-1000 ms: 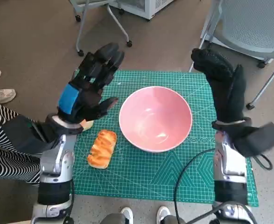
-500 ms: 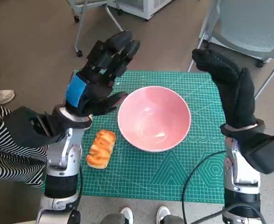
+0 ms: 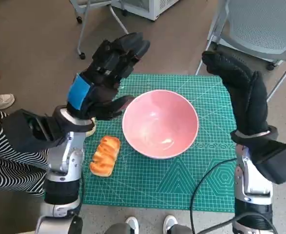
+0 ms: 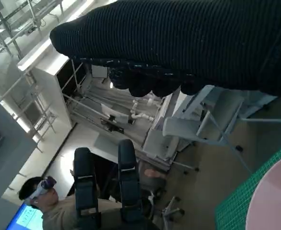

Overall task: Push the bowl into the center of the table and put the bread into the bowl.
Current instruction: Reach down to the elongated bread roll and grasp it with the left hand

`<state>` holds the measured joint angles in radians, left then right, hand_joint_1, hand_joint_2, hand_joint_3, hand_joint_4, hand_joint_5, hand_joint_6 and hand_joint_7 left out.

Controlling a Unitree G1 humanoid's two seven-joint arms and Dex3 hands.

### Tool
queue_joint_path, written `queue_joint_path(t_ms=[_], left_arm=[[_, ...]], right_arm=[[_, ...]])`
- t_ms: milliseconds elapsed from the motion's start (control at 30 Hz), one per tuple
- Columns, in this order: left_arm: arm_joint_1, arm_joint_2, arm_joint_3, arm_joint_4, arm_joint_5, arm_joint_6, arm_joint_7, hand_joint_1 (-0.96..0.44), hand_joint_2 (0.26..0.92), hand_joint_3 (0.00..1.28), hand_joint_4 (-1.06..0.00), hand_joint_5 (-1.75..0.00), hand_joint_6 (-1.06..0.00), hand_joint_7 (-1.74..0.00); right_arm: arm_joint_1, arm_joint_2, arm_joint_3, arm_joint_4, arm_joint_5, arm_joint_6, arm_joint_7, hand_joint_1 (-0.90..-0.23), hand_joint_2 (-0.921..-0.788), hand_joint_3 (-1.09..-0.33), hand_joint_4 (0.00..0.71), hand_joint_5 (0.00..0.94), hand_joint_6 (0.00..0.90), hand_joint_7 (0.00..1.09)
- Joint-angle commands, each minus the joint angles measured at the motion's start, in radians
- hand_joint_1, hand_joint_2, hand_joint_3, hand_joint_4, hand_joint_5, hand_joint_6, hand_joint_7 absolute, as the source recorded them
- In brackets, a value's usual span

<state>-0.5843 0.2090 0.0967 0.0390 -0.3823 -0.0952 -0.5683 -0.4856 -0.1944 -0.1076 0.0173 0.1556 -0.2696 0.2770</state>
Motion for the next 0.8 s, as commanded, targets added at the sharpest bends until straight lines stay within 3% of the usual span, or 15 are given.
queue_joint_path(t_ms=[33,267,467,600,800], left_arm=[[-0.028,0.11,0.036,0.027,0.031,-0.063,-0.07,-0.58,0.771,0.49,0.0,-0.34,0.0,-0.66],[-0.102,0.318,0.053,0.188,0.108,-0.265,-0.258,-0.49,0.724,0.46,0.0,-0.41,0.0,-0.68],[-0.131,0.435,0.027,0.324,0.209,-0.509,-0.337,-0.32,0.625,0.33,-0.06,-0.43,-0.01,-0.79],[-0.14,0.504,-0.002,0.397,0.327,-0.734,-0.333,-0.22,0.661,0.13,-0.23,-0.25,-0.2,-0.64],[-0.174,0.579,-0.036,0.496,0.514,-1.037,-0.284,-0.2,0.687,0.01,-0.46,-0.05,-0.53,-0.26]], right_arm=[[0.036,0.004,0.006,-0.002,-0.003,0.015,-0.008,-0.759,-0.921,-0.696,0.214,0.019,0.063,0.64],[0.037,0.009,0.0,0.016,0.016,0.008,-0.003,-0.762,-0.921,-0.693,0.218,0.018,0.065,0.63],[0.036,0.018,-0.001,0.023,0.019,0.014,-0.01,-0.774,-0.921,-0.69,0.219,0.017,0.067,0.63],[0.036,0.025,0.0,0.019,0.019,0.019,-0.013,-0.763,-0.921,-0.692,0.219,0.015,0.066,0.63],[0.038,0.029,-0.003,0.02,0.025,0.02,-0.01,-0.753,-0.921,-0.694,0.219,0.014,0.067,0.63]])
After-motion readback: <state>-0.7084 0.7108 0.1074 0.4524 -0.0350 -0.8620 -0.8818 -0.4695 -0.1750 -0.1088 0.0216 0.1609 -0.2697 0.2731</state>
